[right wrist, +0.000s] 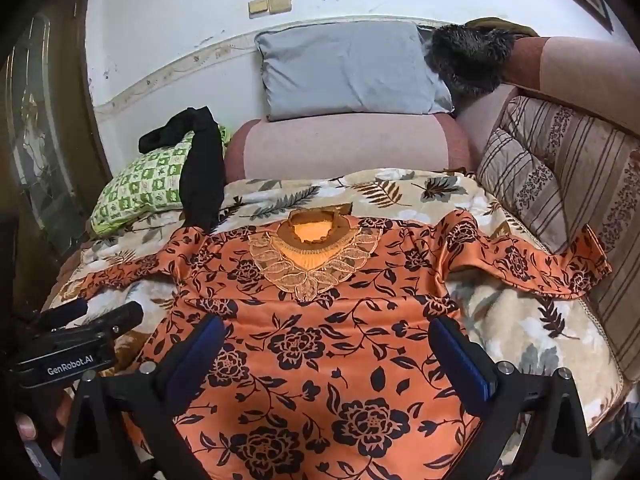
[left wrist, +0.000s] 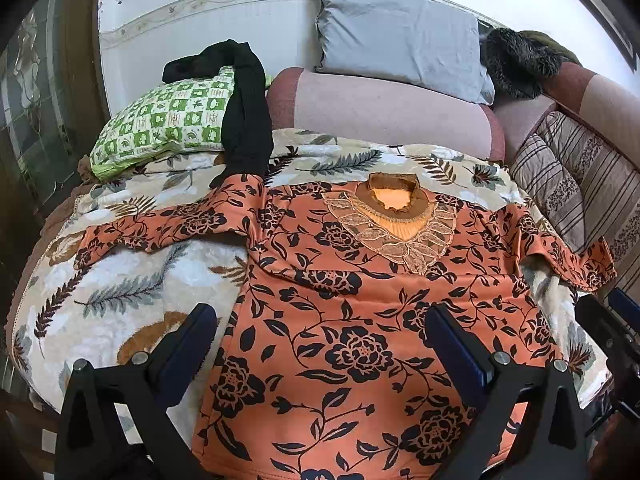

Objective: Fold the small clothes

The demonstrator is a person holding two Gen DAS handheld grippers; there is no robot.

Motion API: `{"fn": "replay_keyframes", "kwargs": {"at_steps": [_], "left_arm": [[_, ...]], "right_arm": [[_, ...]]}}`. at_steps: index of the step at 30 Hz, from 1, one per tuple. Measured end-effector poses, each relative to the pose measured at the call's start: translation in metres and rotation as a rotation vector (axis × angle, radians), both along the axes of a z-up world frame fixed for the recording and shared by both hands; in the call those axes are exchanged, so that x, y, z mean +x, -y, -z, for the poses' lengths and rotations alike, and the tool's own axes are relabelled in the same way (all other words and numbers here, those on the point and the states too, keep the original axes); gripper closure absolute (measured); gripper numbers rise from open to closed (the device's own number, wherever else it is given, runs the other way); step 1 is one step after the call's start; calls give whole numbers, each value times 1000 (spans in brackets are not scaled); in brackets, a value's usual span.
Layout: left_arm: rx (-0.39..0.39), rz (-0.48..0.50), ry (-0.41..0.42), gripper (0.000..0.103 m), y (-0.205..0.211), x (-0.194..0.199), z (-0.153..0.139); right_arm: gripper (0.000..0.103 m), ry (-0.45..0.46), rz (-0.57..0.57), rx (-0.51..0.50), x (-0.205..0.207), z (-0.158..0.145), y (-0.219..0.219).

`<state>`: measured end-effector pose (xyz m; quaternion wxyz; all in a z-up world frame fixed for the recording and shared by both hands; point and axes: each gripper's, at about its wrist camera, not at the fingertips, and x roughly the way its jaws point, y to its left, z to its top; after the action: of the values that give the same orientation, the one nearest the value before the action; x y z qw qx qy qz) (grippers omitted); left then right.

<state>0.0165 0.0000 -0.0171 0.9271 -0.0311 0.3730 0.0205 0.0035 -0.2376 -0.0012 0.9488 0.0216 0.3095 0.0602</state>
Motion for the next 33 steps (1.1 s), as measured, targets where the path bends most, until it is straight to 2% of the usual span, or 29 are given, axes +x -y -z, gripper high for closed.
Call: {"fn": "replay_keyframes", "kwargs": {"at_steps": [33], "left_arm": [[4,4,13,0,-2,-2,-11]], "right_arm": [[0,33,0,-9,0,-12,2]]}}
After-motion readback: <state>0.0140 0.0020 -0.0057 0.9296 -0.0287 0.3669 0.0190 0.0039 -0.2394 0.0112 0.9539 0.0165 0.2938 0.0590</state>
